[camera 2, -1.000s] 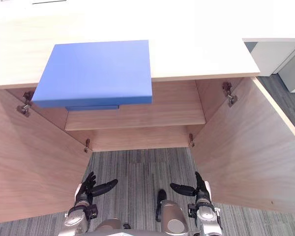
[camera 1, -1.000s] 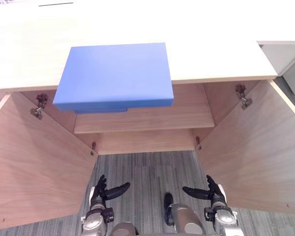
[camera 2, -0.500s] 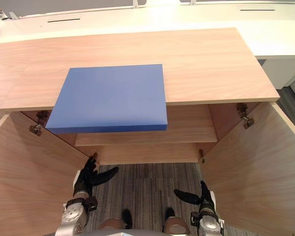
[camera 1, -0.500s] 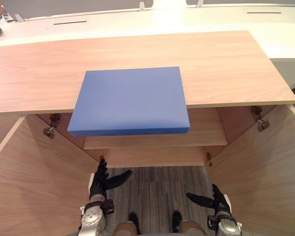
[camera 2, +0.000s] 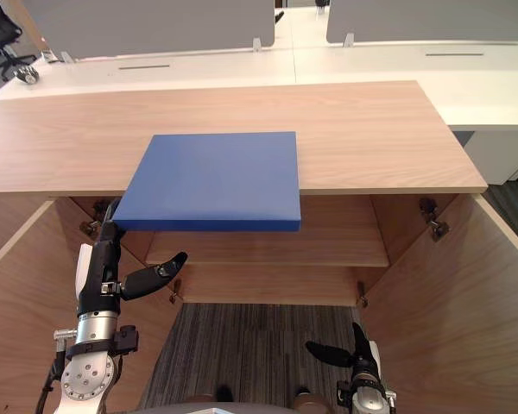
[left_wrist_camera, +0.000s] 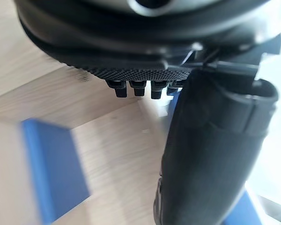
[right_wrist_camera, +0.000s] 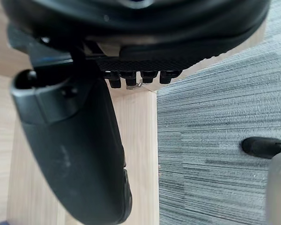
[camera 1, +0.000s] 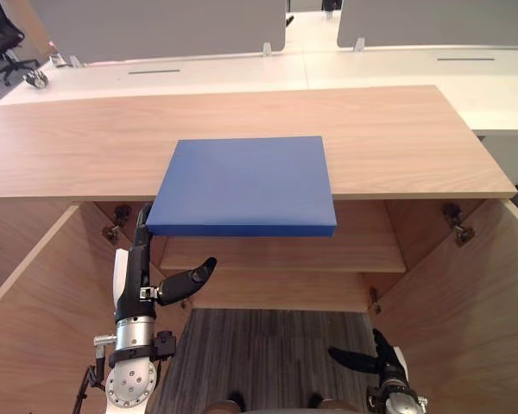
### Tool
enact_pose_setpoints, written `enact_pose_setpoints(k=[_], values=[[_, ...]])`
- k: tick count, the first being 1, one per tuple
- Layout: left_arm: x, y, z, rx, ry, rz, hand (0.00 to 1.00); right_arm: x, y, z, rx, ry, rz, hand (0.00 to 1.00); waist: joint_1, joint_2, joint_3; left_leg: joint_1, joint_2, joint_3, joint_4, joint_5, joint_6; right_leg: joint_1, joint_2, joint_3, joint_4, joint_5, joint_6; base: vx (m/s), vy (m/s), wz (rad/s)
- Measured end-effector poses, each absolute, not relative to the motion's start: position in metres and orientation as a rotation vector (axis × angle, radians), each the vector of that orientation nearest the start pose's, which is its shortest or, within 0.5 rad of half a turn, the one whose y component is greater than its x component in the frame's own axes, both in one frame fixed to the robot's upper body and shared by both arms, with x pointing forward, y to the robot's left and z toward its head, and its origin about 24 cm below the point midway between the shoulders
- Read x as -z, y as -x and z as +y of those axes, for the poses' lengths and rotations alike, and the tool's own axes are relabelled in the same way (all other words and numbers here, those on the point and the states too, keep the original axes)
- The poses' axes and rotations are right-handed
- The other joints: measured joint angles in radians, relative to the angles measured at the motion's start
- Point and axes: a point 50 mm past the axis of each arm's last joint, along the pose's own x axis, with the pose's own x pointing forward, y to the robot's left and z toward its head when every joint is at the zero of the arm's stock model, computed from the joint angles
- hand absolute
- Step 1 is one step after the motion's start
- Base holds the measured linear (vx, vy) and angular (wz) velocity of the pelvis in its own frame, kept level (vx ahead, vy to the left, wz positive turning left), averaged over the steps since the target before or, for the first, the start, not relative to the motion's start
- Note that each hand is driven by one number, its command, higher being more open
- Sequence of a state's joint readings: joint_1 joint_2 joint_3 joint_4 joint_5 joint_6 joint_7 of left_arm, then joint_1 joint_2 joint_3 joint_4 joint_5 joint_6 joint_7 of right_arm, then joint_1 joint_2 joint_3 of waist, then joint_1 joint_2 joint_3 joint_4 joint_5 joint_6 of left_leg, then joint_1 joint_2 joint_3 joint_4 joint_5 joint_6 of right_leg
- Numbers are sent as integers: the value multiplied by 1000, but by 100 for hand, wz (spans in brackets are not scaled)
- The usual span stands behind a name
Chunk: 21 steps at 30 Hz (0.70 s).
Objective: Walk over to the cabinet, pick up the folder, carry it to the office cabinet, place the folder inside the office cabinet, then close the office cabinet door
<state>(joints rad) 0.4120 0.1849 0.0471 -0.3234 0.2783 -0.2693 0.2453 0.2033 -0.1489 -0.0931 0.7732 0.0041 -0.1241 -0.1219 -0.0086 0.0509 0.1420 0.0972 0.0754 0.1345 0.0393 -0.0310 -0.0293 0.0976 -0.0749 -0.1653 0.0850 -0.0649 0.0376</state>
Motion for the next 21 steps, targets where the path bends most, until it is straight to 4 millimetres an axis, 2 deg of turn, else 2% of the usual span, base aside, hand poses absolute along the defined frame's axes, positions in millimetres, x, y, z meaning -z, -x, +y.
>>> enact_pose_setpoints(k=[4, 7, 14, 21], values=[[-80, -168, 193, -257, -611, -319, 100, 137, -100, -226, 265, 176, 882, 100, -6, -1, -30, 3, 2, -1, 1, 1, -1, 5, 2, 1, 0, 0, 0, -40, -11, 1], [-89, -169, 188, -287, -657, -386, 100, 138, -97, -222, 244, 181, 887, 100, -6, -2, -33, 2, 5, -1, 0, 0, -2, 5, 6, 3, 0, 0, 0, 0, 0, 0], [-94, -175, 184, -291, -718, -422, 100, 138, -94, -221, 237, 179, 889, 100, -8, -3, -44, 7, 11, 13, -5, 1, -3, -1, 14, 19, -1, 0, -1, 5, -13, -6], [-100, -189, 170, -118, -919, -505, 100, 139, -93, -220, 220, 170, 895, 100, -15, -10, -50, 19, 10, 31, -24, 1, -4, -7, 15, 37, -3, 0, -1, 2, 2, -8]])
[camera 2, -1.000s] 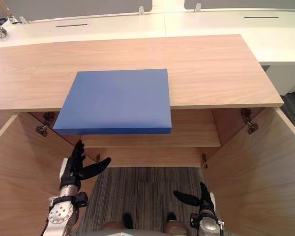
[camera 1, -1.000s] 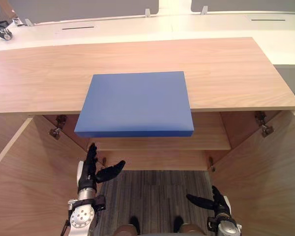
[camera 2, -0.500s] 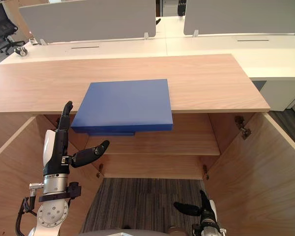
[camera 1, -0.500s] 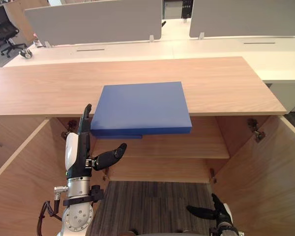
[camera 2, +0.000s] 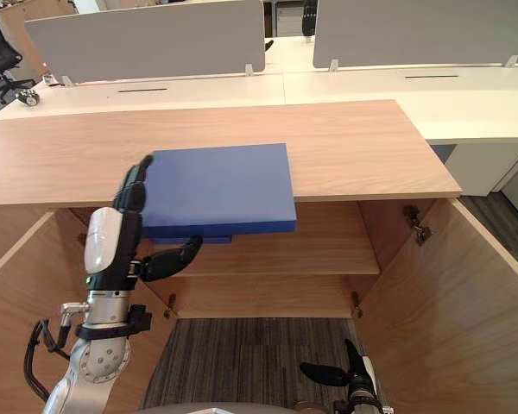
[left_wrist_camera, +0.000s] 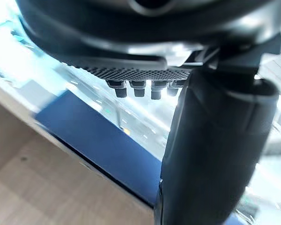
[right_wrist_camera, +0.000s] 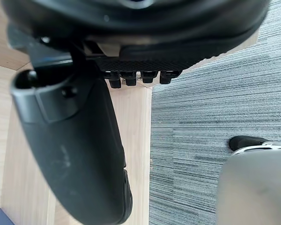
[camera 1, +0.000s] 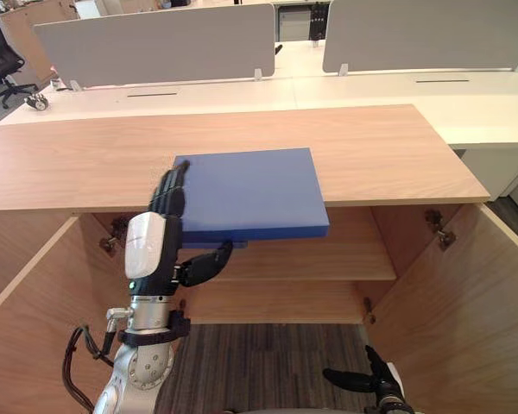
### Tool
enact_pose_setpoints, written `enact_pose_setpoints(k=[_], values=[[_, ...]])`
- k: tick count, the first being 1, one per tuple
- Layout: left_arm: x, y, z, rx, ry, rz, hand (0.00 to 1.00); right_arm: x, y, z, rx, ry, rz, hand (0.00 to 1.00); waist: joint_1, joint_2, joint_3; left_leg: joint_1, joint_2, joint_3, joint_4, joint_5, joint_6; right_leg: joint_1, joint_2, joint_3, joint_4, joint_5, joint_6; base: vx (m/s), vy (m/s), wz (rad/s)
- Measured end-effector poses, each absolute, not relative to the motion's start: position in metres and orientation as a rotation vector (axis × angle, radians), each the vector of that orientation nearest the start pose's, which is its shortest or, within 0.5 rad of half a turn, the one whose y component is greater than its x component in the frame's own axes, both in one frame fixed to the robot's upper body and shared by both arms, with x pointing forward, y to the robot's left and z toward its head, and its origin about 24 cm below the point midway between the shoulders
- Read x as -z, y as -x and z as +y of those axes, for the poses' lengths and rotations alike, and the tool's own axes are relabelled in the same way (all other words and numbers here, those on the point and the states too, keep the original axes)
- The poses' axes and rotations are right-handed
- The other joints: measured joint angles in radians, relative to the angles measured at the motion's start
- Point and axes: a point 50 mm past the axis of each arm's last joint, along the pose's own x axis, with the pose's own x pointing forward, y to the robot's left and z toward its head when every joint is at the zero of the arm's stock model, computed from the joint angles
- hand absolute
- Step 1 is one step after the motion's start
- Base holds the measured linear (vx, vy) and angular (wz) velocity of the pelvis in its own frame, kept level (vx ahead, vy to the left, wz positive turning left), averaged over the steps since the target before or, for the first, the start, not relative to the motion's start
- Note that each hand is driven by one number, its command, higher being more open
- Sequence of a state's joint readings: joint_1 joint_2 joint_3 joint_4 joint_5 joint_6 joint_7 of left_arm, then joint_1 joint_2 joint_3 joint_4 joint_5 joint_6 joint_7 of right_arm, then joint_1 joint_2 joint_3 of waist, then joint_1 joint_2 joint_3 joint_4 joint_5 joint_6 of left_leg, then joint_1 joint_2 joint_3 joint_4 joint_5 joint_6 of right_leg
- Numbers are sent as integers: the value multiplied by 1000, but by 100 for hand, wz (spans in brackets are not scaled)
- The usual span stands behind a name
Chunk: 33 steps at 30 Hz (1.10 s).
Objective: Walk over to the cabinet, pick up the folder, carry it to the office cabinet, place the folder inside the office cabinet, then close the office cabinet door
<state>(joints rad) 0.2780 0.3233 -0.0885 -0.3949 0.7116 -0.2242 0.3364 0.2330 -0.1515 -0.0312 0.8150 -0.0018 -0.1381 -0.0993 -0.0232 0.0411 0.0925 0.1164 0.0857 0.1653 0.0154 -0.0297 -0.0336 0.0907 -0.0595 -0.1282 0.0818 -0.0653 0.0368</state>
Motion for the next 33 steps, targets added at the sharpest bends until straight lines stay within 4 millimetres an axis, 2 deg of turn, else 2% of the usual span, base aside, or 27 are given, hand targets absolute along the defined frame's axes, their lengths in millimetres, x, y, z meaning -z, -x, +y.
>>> enact_pose_setpoints(k=[1, 5, 9, 15, 21, 24, 25, 26, 28, 29, 30, 33], values=[[-102, -194, 166, -74, -953, -522, 0, 139, -92, -220, 214, 167, 897, 100, -5, -2, -3, 1, 0, 5, -4, 0, 0, -3, 0, 4, -1, 0, 0, 14, 10, -12], [-104, -205, 162, -4, -1020, -552, 0, 139, -91, -220, 206, 163, 900, 100, -19, -3, -7, 5, -1, 17, -15, 0, 0, -9, 1, 14, -4, 0, 0, 25, 7, -8], [-100, -222, 169, 31, -1166, -550, 0, 140, -91, -219, 198, 158, 900, 100, -27, -6, -11, 23, -3, 21, -51, 14, 1, -9, 3, 14, -11, 2, -1, 14, 1, -2], [-121, -235, 175, -48, -1232, -645, 0, 136, -97, -219, 192, 148, 870, 100, -30, -18, -24, 34, -11, 25, -80, 20, 4, 0, 1, 15, -44, 14, 1, 3, 4, -1], [-134, -236, 172, -66, -1254, -705, 0, 120, -118, -215, 192, 129, 749, 100, -33, -21, -23, 31, -19, 36, -84, 19, 6, -5, -4, 38, -63, 24, 10, 12, 18, -10], [-141, -225, 165, -77, -1201, -736, 0, 97, -140, -207, 204, 82, 599, 100, -33, -27, -19, 31, -17, 37, -84, 17, 8, -6, -2, 40, -64, 25, 9, 0, -9, -3], [-147, -214, 157, -72, -1119, -767, 0, 80, -152, -202, 209, 43, 496, 100, -32, -31, -16, 31, -17, 39, -82, 14, 8, -7, -2, 43, -64, 25, 9, -5, -13, -4], [-150, -210, 154, -69, -1079, -784, 0, 72, -157, -200, 212, 23, 450, 100, -30, -32, -16, 31, -17, 40, -81, 13, 8, -7, -2, 44, -64, 25, 9, -4, -7, -5], [-161, -195, 145, -70, -866, -843, 0, 40, -173, -191, 214, -63, 273, 100, -28, -35, -14, 31, -17, 47, -75, 6, 10, -9, -2, 52, -64, 25, 9, -2, 1, -8], [-163, -192, 144, -71, -831, -849, 0, 36, -175, -189, 213, -73, 250, 100, -28, -35, -14, 31, -17, 48, -74, 5, 10, -9, -2, 53, -64, 25, 9, -1, 5, -13], [-169, -185, 141, -74, -706, -872, 0, 21, -181, -185, 213, -118, 171, 100, -27, -36, -12, 30, -17, 54, -68, -1, 9, -9, -2, 59, -64, 25, 10, 4, 6, -15], [-179, -169, 140, -62, -385, -889, 0, -19, -182, -181, 222, -190, -9, 100, -23, -40, -5, 26, -14, 70, -45, -20, 10, -9, -2, 72, -65, 25, 10, 10, 2, -14]])
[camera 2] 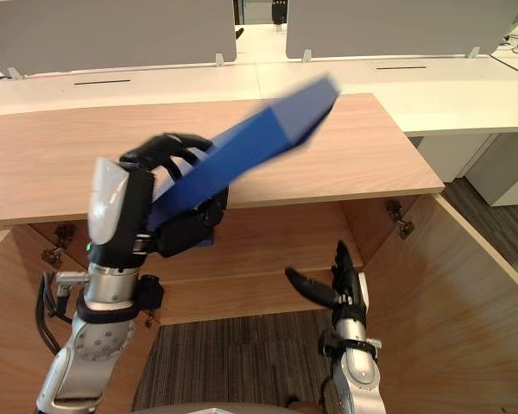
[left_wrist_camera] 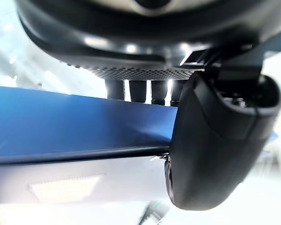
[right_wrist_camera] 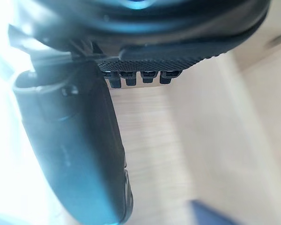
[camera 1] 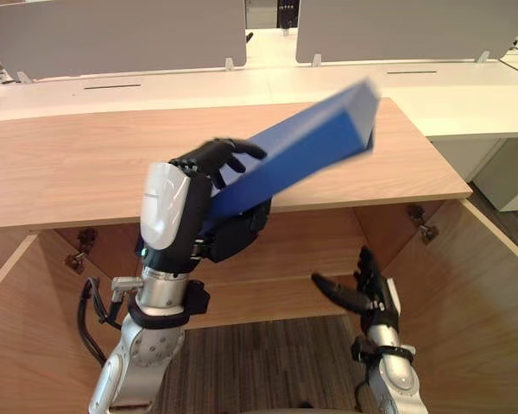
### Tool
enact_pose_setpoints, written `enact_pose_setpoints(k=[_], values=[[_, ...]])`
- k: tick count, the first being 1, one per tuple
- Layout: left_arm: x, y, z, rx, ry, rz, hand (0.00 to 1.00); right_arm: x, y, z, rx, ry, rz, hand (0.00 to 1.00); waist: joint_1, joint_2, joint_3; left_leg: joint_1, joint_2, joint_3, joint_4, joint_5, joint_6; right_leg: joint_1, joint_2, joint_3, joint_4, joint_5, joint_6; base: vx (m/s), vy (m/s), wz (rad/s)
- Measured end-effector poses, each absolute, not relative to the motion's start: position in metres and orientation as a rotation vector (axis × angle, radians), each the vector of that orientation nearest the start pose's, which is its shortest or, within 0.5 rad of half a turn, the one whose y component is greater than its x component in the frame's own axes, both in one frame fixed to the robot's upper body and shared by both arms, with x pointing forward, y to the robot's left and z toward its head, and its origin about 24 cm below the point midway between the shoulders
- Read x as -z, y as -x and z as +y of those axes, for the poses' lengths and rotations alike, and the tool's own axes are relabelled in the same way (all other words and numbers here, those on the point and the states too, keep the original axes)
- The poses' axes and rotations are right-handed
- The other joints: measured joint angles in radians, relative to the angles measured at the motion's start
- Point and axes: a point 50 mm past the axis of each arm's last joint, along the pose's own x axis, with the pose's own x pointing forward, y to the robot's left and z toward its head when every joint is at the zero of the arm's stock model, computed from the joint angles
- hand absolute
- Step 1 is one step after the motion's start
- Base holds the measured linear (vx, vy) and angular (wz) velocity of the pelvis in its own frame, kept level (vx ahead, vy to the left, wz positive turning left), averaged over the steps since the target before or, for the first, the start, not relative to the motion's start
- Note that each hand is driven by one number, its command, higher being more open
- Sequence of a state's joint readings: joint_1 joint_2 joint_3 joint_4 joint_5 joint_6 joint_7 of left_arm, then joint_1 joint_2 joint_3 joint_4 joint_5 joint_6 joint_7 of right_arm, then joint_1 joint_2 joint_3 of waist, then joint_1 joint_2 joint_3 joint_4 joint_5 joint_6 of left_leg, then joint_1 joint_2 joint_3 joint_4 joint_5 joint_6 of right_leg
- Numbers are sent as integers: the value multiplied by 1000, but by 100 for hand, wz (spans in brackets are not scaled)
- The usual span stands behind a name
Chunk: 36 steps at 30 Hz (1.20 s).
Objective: Walk over to the cabinet, pick up the folder, carry it to the office cabinet, place the folder inside the office cabinet, then close the office cabinet door
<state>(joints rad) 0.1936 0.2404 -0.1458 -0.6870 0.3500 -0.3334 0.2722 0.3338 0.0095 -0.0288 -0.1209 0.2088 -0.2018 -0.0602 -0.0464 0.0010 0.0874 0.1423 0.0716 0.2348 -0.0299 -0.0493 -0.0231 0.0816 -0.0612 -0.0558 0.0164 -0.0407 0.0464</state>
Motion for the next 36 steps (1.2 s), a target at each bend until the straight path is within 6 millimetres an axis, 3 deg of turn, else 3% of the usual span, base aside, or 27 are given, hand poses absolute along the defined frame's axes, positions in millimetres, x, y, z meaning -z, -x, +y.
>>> enact_pose_setpoints(k=[7, 11, 17, 23, 24, 36], values=[[-176, -161, 159, 30, 164, -767, 0, -106, -178, -187, 194, -247, -426, 100, -5, -2, 9, 0, 0, 26, 1, -9, 2, -13, 1, 27, 0, 2, 3, 17, 1, -11], [-175, -161, 162, 75, 281, -742, 0, -140, -184, -184, 96, -196, -593, 100, -7, -2, 10, 0, -1, 31, 8, -17, 3, -13, 0, 32, 0, 3, 5, 3, -2, -5], [-172, -163, 162, 194, 357, -712, 0, -161, -194, -177, -90, -117, -669, 100, -1, -1, 11, -1, -2, 31, 8, -19, 4, -13, -2, 33, 0, 4, 7, 0, 0, 0], [-162, -169, 163, 348, 349, -613, 0, -153, -215, -172, -296, 12, -579, 100, 2, 0, 12, -3, -5, 25, 13, -19, 4, -9, -7, 27, 0, 8, 12, -16, -6, 3], [-157, -172, 166, 368, 344, -582, 0, -147, -218, -174, -321, 14, -544, 0, 3, 1, 12, -5, -6, 21, 15, -18, 4, -8, -8, 23, 0, 8, 13, -33, -14, 10], [-138, -180, 177, 428, 323, -457, 0, -118, -230, -184, -450, -11, -335, 0, 8, 3, 11, -33, -12, -28, 27, -11, 13, -5, -23, -24, -2, 9, 14, -20, -12, 12]])
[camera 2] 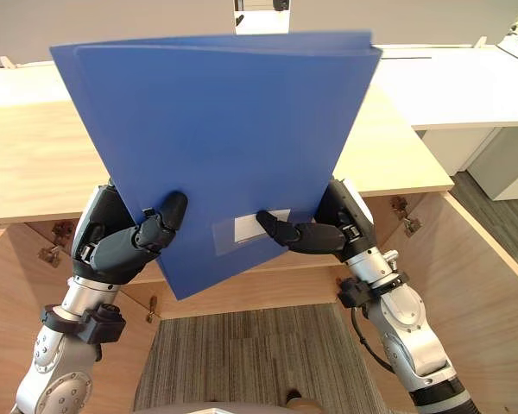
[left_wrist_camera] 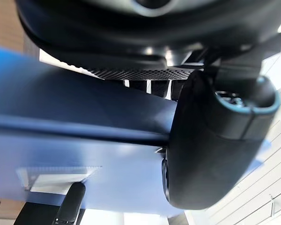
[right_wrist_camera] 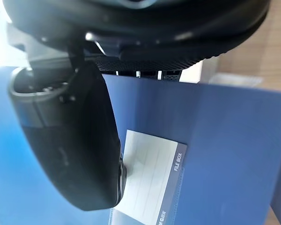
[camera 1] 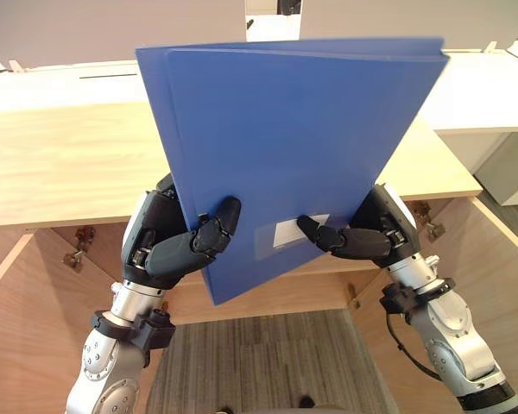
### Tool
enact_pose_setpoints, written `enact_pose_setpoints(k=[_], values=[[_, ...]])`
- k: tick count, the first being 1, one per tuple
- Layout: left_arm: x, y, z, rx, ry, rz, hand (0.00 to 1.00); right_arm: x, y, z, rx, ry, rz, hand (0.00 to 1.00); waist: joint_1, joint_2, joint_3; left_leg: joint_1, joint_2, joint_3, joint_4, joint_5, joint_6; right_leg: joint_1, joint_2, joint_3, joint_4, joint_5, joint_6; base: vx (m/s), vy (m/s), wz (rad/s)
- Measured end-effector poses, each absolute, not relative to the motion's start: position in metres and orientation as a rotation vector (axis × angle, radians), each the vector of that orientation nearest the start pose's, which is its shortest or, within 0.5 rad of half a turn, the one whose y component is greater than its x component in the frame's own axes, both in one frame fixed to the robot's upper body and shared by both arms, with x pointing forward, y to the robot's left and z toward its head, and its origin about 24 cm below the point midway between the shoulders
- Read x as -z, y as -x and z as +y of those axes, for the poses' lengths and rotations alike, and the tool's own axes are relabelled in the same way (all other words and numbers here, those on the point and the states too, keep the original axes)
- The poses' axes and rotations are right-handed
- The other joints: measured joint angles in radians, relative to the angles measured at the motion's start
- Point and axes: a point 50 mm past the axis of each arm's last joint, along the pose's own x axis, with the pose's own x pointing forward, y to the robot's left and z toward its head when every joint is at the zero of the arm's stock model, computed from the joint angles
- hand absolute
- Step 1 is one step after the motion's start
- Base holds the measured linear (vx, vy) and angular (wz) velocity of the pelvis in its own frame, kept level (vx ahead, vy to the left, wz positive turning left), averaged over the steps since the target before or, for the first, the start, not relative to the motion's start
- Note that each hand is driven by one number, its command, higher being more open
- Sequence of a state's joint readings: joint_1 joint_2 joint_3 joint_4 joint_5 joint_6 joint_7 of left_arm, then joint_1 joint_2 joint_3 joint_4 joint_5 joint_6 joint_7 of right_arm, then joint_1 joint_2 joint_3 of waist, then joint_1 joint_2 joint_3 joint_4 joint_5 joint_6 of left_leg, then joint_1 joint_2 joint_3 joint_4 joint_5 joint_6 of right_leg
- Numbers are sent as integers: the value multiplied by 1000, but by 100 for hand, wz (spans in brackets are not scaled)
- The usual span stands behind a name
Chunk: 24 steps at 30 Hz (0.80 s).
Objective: Walk over to the cabinet, pick up the folder, carry it to the office cabinet, place the folder inside the office cabinet, then close the office cabinet door
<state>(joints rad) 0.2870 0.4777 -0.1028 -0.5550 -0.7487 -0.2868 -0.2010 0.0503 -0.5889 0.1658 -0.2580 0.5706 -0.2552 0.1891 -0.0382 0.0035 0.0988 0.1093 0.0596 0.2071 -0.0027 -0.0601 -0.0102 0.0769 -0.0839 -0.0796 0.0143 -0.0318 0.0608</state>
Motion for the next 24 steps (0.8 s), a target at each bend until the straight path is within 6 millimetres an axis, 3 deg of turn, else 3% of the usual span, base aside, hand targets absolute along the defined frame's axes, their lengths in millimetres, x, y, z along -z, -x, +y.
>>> enact_pose_setpoints(k=[2, 3, 7, 11, 14, 19, 22, 24], values=[[-138, -181, 179, 381, 286, -486, 0, -115, -230, -179, -445, -46, -337, 0, 2, 0, 0, -5, -2, -8, -3, 5, 0, -1, -2, -8, -1, 0, 0, -31, -15, 12], [-138, -180, 179, 351, 267, -507, 100, -114, -230, -174, -439, -73, -345, 0, 4, 1, -1, -5, -3, -10, -4, 6, 0, -1, -2, -9, -2, 0, 0, -37, -18, 7], [-137, -181, 174, 157, 167, -562, 100, -115, -227, -150, -431, -152, -410, 0, 22, 6, -4, -13, -6, -21, -6, 12, 2, -1, -2, -20, -5, 1, 2, -30, -17, 8], [-130, -178, 178, -27, 74, -559, 100, -117, -229, -140, -346, -234, -439, 0, 39, 6, -5, -13, -8, -35, -22, 26, 4, -2, -4, -33, -4, 2, 4, -35, -18, 12], [-107, -178, 195, -190, 7, -464, 100, -118, -231, -140, -275, -272, -445, 0, 49, 6, -6, -14, -8, -41, -29, 32, 4, -2, -5, -37, -4, 3, 4, -35, -14, 5], [-48, -173, 214, -367, 25, -203, 100, -114, -232, -141, -244, -123, -429, 0, 51, 6, -7, -20, -8, -47, -38, 37, 3, -7, -6, -39, -4, 4, 6, -24, -8, 3], [0, -162, 229, -442, -8, 52, 100, -114, -231, -139, -256, -103, -425, 0, 48, 8, -9, -20, -7, -46, -45, 41, 2, -13, -5, -38, -5, 4, 7, 1, -2, -1], [53, -144, 237, -461, -31, 343, 100, -113, -231, -135, -277, -100, -419, 0, 46, 7, -17, -30, -7, -41, -48, 41, 2, -28, -5, -33, -4, 4, 7, 4, -3, -7]])
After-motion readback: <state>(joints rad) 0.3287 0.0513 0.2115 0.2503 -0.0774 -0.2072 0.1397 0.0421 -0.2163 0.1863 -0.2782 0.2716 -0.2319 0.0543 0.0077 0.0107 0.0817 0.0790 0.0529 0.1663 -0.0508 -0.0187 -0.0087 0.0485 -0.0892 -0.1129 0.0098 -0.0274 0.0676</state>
